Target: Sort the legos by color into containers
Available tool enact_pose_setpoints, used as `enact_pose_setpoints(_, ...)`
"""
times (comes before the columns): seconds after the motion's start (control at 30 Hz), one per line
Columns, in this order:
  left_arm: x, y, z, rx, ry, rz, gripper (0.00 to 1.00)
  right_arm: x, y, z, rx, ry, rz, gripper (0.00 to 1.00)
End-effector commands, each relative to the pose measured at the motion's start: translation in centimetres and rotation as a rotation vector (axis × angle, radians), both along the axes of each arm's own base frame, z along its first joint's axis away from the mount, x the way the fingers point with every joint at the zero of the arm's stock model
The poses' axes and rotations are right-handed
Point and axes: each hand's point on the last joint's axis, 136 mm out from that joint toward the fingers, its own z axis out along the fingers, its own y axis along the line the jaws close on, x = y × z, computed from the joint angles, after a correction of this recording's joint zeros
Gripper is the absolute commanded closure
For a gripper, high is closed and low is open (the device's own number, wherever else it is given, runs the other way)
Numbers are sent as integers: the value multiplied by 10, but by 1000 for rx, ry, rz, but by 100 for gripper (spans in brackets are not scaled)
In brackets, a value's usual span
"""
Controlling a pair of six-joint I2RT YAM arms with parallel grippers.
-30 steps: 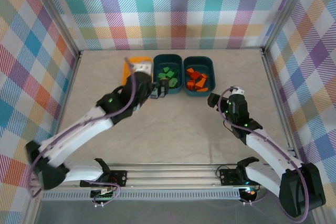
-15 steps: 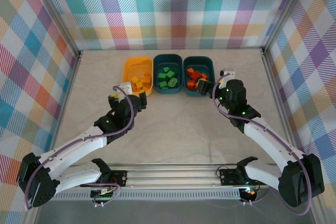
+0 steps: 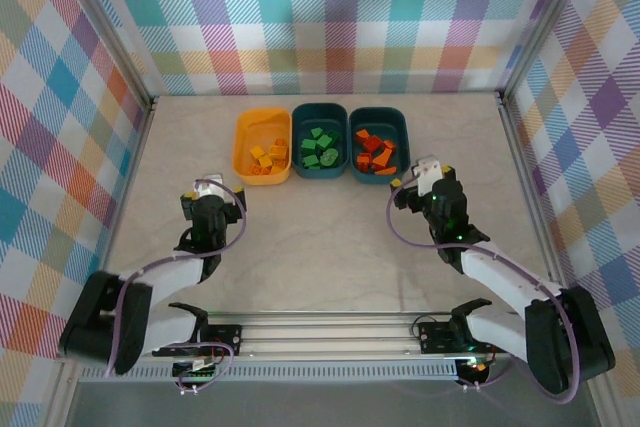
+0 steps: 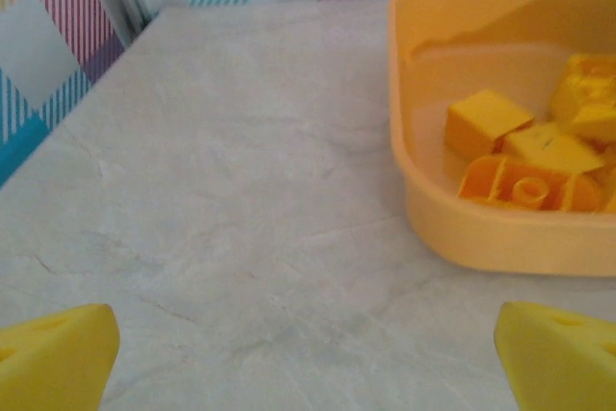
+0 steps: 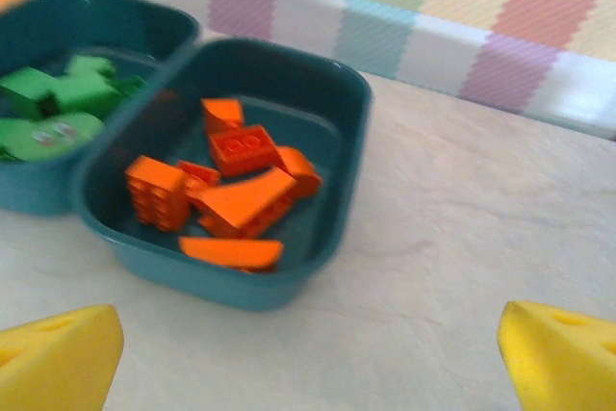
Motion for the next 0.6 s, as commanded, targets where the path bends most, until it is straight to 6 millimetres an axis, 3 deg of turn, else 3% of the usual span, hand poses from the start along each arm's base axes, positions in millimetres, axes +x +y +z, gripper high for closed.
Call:
enact_pose_setpoints(0.0, 15, 3, 15, -49, -122, -3, 0, 6, -16, 12, -28, -100, -40, 0)
enact_pose_setpoints(0.17, 31, 26, -4, -113, -113, 61, 0, -3, -19, 2, 55, -127, 31, 0)
enact_pose_setpoints(0.27, 43, 12, -18, -115, -28, -19, 0, 0, -34, 0, 158, -154, 6, 0)
enact_pose_setpoints(0.33, 52, 8, -29, -113, 10, -41, 0, 8, -35, -11, 160, -121, 11, 0)
enact_pose_setpoints(0.47, 52, 12, -28, -133, 14, -38, 0, 26, -39, -41, 148, -86, -22, 0)
enact_pose_setpoints(0.57, 51, 12, -29, -133, 20, -38, 0, 42, -57, -54, 183, -71, -127, 0)
